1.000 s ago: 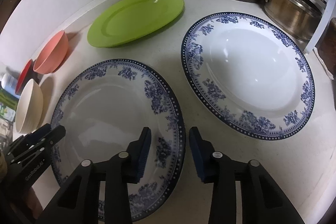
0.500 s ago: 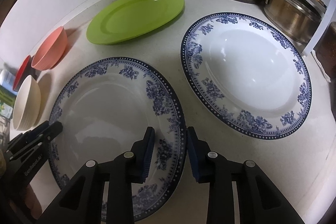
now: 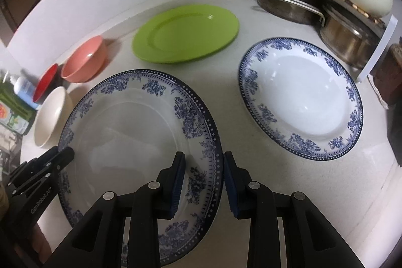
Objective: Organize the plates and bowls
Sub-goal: 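Lift the plate with both tools and carry it toward the sink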
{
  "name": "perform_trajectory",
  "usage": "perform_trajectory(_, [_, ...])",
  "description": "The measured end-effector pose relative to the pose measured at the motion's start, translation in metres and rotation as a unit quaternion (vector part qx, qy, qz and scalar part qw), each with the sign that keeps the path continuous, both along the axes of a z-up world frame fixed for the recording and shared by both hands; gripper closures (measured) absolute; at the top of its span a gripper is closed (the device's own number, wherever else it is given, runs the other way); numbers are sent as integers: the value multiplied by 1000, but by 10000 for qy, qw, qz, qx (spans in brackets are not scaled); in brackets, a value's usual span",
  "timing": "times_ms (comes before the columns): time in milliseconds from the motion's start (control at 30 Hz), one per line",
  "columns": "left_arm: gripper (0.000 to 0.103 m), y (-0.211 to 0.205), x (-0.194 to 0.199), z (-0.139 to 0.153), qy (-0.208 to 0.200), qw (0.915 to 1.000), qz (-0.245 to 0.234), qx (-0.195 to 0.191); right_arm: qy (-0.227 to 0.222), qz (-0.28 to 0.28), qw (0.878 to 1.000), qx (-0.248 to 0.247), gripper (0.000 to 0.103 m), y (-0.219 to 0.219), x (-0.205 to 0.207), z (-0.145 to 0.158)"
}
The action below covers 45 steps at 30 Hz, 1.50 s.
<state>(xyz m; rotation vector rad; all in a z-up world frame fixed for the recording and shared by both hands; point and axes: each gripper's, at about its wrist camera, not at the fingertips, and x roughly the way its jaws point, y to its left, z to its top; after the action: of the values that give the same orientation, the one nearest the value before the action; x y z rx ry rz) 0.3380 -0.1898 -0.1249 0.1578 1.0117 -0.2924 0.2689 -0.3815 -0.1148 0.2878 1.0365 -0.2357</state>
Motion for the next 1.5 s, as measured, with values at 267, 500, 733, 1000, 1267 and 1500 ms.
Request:
perform_trajectory(267, [71, 44, -22, 24, -273, 9990, 338, -52, -208, 350, 9992, -34, 71, 41, -10, 24])
perform_trajectory(500, [71, 92, -43, 38, -424, 9964, 726, -52, -335, 743, 9967, -52, 71, 86, -17, 36])
perform_trajectory(733, [71, 145, -65, 46, -499, 9918, 1177, 18, -378, 1194, 9921, -6, 71, 133, -20, 40])
perform_trajectory(1000, [71, 202, -87, 44, -464, 9842, 1705, 77, -334, 1771, 9836, -1, 71, 192, -18, 37])
perform_trajectory(1267, [71, 251, -101, 28, -267, 9765, 2131, 167, -92, 2196, 9755, 47, 71, 243, -13, 21])
perform_trajectory(1500, [71, 278, -106, 8, -53, 9728, 2305, 222, 149, 2398, 9707, 37, 71, 273, -10, 2])
